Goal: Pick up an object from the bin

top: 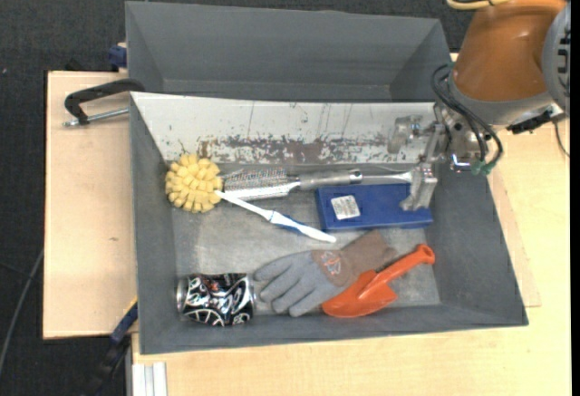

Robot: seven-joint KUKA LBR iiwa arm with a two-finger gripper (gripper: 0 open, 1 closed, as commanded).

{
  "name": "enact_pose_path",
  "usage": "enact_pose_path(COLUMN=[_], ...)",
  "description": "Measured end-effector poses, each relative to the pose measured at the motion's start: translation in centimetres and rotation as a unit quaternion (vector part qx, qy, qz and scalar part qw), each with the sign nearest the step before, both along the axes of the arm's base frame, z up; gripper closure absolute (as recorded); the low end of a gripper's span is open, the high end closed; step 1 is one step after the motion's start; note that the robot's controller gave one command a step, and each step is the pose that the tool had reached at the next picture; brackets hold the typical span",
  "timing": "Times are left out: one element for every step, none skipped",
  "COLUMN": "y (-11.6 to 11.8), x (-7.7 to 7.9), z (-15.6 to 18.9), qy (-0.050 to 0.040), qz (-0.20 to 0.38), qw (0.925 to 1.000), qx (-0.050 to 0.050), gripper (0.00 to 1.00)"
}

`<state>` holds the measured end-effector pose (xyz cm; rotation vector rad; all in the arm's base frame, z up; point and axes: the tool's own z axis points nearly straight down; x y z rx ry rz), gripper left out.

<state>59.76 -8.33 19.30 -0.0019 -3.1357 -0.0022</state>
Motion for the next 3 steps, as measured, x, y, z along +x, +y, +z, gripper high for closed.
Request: enact_pose_path(y=[0.0, -0.3, -0.7], x=[0.2, -5.0, -7.1], z=[0.5, -6.4, -5.8], qy=[-0.0044, -0.0037, -0.0045], qz=[0.001, 0.058, 0.064], qw=[1.0000, 0.9983, 0.9979], qx=[-0.001, 0.000, 0.000], gripper=[0.00, 0.00, 0.00])
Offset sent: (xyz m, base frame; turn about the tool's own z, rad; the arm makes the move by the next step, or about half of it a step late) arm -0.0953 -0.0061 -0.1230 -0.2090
